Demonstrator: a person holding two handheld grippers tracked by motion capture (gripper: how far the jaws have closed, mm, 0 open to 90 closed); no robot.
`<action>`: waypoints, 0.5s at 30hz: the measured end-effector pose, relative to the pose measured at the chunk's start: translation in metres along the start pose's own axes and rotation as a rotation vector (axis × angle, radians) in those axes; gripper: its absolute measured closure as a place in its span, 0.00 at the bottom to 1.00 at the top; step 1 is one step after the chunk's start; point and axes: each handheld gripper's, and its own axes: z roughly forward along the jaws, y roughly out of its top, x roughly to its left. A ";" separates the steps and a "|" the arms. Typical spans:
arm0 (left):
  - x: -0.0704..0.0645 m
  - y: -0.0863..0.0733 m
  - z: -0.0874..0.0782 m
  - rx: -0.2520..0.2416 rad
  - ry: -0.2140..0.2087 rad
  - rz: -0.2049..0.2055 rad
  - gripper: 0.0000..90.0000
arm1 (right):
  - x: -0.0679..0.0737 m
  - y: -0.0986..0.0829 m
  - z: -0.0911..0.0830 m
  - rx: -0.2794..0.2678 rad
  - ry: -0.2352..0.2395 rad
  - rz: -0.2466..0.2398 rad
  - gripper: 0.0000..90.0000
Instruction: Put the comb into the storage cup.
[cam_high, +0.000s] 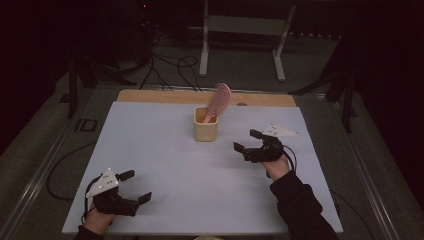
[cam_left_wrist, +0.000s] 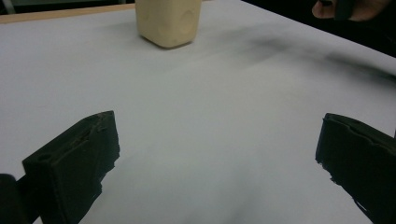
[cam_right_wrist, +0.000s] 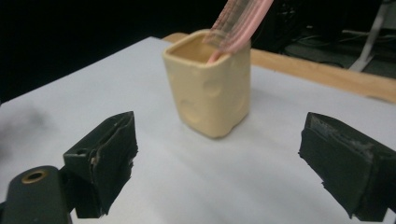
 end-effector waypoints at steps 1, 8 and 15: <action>0.000 0.000 0.000 0.000 -0.001 0.000 0.00 | 0.001 -0.003 -0.001 0.000 0.003 -0.005 0.12; 0.000 0.000 0.001 0.001 -0.002 0.003 0.00 | 0.009 -0.021 -0.008 0.016 0.027 -0.012 0.12; -0.001 0.000 0.001 0.007 -0.001 0.008 0.00 | 0.014 -0.039 -0.018 0.036 0.043 -0.017 0.12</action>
